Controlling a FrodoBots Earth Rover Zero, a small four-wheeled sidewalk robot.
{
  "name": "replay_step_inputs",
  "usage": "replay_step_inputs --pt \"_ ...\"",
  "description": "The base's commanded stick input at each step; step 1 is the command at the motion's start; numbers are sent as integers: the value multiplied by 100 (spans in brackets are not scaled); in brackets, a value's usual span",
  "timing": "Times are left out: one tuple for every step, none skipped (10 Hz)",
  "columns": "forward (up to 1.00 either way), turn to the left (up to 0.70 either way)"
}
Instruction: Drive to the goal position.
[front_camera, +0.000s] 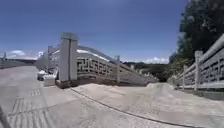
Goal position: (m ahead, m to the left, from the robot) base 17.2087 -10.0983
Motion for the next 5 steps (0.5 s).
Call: replay_step_inputs --pt "0 0" --pt "0 0" --pt "0 0" --pt "0 0" --pt "0 0"
